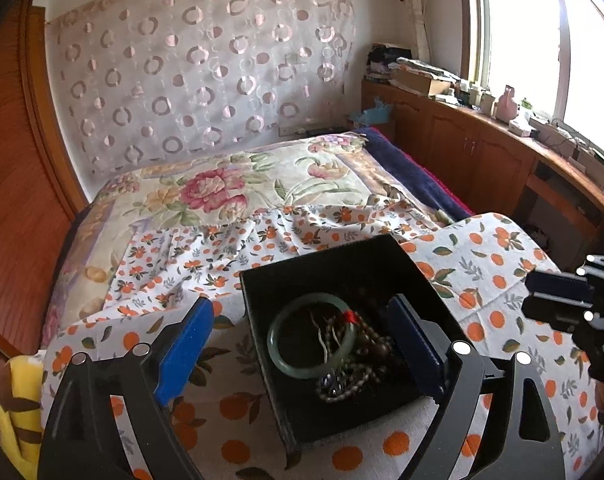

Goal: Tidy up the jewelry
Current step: 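Move both grippers back to the remaining pearls and red-cord pendant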

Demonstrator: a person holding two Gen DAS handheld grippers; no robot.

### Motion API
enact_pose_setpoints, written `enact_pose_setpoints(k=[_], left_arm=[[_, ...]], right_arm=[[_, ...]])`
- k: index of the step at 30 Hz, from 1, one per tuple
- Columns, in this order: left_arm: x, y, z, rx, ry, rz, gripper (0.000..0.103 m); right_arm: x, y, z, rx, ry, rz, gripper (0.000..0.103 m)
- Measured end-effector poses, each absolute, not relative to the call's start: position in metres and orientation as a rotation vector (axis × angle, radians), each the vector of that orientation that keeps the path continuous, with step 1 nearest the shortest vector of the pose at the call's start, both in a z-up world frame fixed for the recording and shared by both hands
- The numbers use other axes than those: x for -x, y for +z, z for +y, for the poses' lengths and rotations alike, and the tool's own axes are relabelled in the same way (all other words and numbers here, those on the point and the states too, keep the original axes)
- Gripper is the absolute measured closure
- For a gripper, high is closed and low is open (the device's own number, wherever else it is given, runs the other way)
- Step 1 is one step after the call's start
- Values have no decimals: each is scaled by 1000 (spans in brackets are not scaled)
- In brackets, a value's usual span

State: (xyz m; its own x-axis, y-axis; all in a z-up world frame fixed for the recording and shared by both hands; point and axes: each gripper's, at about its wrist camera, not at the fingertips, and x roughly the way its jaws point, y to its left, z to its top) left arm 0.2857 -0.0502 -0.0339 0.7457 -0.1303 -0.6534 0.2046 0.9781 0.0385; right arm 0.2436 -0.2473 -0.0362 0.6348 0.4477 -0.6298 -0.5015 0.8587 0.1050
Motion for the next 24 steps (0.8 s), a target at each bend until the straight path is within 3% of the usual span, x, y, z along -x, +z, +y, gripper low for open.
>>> enact_pose_setpoints(k=[6, 24], left_arm=[[-243, -28, -34, -69, -205, 678, 11], [-130, -76, 18, 61, -169, 798, 10]], right_arm=[[-208, -40, -243, 106, 571, 709, 78], [-127, -74, -217, 142, 655, 823, 78]])
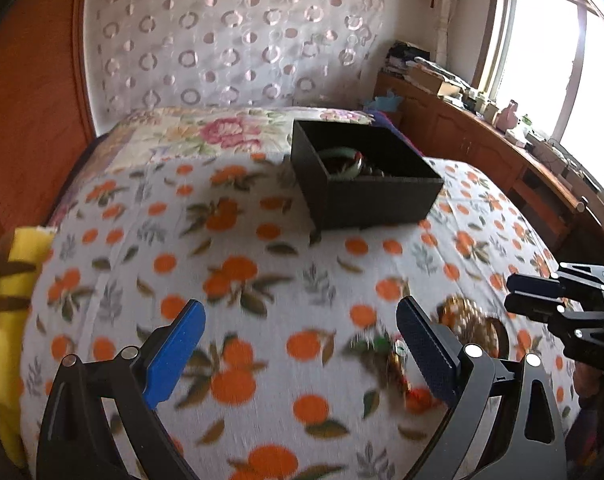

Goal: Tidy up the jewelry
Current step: 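Move both grippers back to the remaining pearls and red-cord pendant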

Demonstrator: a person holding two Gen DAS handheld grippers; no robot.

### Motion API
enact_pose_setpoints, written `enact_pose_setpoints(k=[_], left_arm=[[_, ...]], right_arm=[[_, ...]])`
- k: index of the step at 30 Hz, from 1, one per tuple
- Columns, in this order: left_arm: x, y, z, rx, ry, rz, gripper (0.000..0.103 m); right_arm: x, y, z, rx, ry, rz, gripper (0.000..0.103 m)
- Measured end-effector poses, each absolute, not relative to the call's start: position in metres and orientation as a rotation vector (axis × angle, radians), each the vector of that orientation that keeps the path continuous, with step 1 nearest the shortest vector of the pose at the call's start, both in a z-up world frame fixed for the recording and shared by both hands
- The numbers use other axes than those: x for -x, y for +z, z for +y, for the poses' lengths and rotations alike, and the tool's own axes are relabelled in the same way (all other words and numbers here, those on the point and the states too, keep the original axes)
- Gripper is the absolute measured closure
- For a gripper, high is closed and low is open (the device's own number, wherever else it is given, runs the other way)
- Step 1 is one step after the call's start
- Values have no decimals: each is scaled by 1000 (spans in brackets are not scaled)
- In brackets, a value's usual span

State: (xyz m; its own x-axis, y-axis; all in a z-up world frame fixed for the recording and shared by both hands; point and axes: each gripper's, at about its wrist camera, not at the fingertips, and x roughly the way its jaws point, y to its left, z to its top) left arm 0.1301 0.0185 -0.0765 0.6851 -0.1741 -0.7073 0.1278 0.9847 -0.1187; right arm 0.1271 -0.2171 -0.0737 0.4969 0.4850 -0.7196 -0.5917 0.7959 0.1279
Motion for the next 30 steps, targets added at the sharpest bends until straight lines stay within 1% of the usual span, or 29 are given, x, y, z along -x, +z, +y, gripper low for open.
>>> enact_pose_setpoints(k=[10, 14, 16, 20, 30], left_arm=[[-107, -79, 9, 53, -205, 793, 10], [-103, -76, 5, 46, -212, 781, 10], [-102, -76, 4, 49, -214, 782, 10], [-98, -78, 1, 61, -218, 792, 10], [-102, -82, -25, 41, -272, 800, 10]], right_arm=[[-116, -91, -216, 154, 607, 904, 78], [-119, -98, -220, 113, 614, 935, 78], [-120, -99, -221, 91, 626, 942, 90], [-118, -94, -221, 93, 621, 923, 96], [-109, -66, -241, 101, 587, 828, 98]])
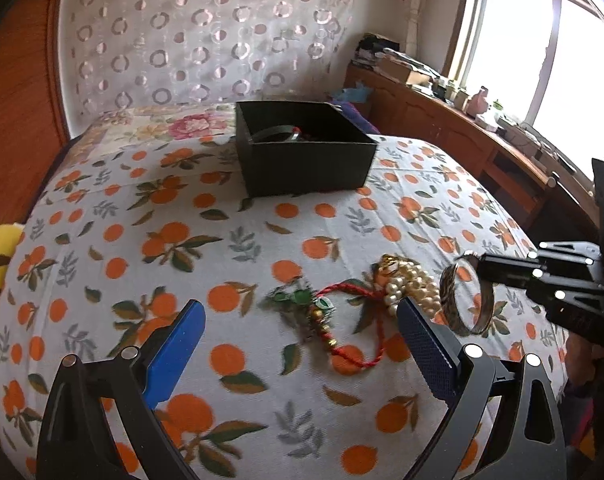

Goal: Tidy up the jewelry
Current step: 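Move both grippers back to the remaining pearls and red-cord pendant, then grasp the pearl necklace with the left gripper and lift it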

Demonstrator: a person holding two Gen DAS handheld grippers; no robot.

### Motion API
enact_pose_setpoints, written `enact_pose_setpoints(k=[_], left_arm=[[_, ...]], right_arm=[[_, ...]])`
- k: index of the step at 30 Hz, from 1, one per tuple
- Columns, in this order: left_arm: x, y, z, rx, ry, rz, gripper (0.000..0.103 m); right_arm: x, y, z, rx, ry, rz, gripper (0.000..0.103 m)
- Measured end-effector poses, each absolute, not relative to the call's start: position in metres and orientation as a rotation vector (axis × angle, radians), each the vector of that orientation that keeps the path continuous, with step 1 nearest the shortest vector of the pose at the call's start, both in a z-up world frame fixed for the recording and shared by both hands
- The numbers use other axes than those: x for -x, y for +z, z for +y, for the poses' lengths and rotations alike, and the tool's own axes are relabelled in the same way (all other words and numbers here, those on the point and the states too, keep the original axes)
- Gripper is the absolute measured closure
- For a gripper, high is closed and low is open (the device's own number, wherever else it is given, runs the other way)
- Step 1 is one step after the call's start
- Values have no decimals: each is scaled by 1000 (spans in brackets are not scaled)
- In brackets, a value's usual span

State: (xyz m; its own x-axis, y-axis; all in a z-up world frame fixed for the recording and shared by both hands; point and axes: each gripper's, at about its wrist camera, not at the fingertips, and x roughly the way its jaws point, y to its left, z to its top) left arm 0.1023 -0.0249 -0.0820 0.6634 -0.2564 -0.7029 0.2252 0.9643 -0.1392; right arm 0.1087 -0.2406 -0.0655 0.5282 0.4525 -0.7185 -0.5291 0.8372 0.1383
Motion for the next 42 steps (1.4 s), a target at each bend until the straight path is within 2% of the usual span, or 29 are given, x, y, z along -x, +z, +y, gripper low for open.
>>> enact_pose_setpoints(k=[5, 7, 15, 22, 26, 27, 42], left_arm=[[-112, -84, -44, 35, -339, 814, 10], [-114, -85, -50, 37, -365, 821, 13], [-128, -95, -68, 62, -458, 888, 65], [-132, -100, -73, 73, -476, 913, 71], [-131, -101, -75, 74, -489, 920, 88], [-131, -101, -77, 74, -491, 916, 96], [-129, -36, -78, 90, -542, 766, 96]], right_arm=[[-112, -65, -265, 98, 532, 820, 98], [-113, -67, -275, 87, 509, 824, 98], [-111, -82, -293, 60, 489, 848, 98], [-112, -84, -292, 49, 501, 847, 98], [-112, -85, -292, 47, 505, 848, 98], [-112, -85, -292, 46, 505, 848, 98], [-108, -71, -278, 56, 527, 817, 98]])
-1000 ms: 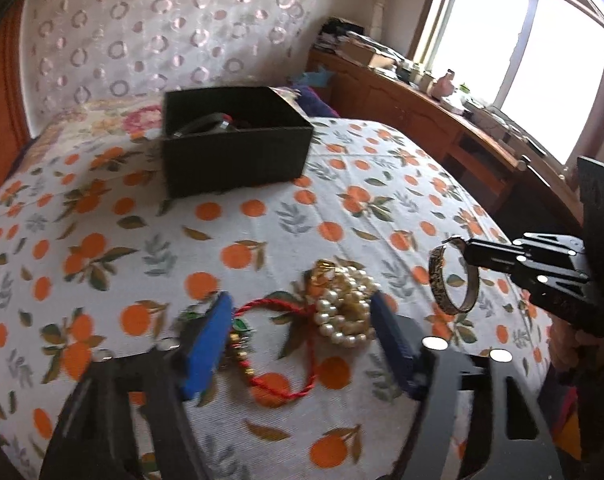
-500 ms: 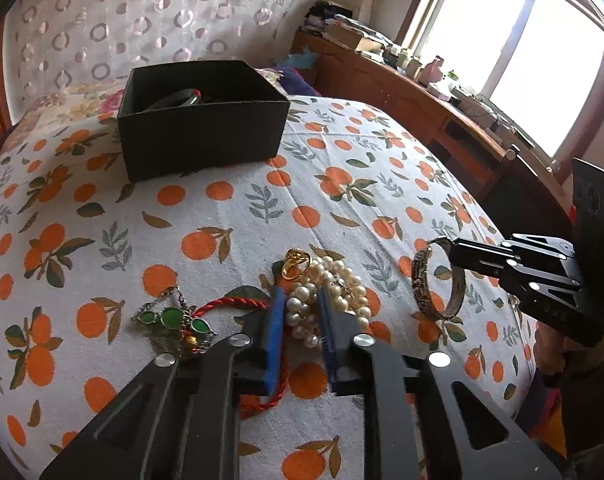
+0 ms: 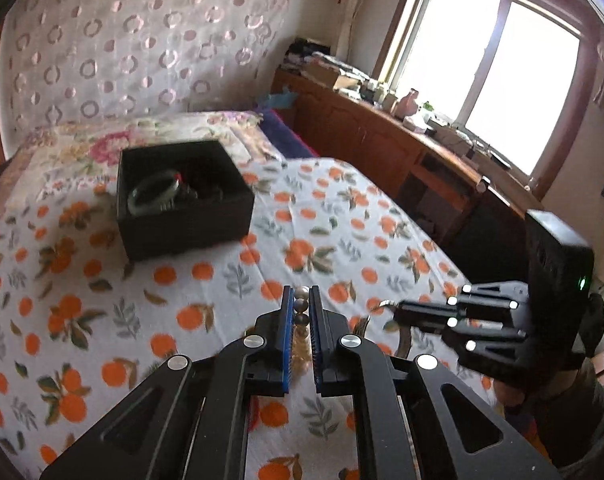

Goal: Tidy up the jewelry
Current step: 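Grasp the pearl necklace with the left gripper and lift it, then carry the pearl necklace into the black box and open the left gripper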

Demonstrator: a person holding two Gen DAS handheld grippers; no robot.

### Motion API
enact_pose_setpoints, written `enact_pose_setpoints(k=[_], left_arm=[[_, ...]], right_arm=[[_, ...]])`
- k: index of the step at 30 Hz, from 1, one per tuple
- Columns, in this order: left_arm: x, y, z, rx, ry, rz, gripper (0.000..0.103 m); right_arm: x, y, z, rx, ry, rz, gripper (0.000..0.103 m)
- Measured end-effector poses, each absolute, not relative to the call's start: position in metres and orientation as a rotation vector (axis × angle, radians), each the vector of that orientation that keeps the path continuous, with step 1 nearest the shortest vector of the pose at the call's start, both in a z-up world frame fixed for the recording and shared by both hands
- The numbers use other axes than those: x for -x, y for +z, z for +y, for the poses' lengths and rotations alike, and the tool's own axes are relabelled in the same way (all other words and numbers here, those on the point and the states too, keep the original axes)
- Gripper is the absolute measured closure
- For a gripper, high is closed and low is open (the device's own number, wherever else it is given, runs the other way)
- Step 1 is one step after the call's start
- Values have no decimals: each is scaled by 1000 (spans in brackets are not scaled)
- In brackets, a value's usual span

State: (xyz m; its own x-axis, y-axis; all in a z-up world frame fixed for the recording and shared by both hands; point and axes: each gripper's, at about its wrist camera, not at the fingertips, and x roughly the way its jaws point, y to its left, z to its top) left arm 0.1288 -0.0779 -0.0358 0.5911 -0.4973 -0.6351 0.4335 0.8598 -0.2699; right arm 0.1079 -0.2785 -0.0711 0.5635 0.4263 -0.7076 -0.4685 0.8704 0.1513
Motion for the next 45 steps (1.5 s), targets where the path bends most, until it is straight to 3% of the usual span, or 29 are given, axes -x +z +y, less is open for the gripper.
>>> enact_pose_setpoints(k=[17, 45], left_arm=[[-142, 43, -72, 22, -503, 601, 96], [-179, 113, -43, -67, -330, 493, 96]], right_arm=[[-120, -50, -270, 80, 530, 768, 98], [-185, -9, -226, 149, 587, 676, 98]])
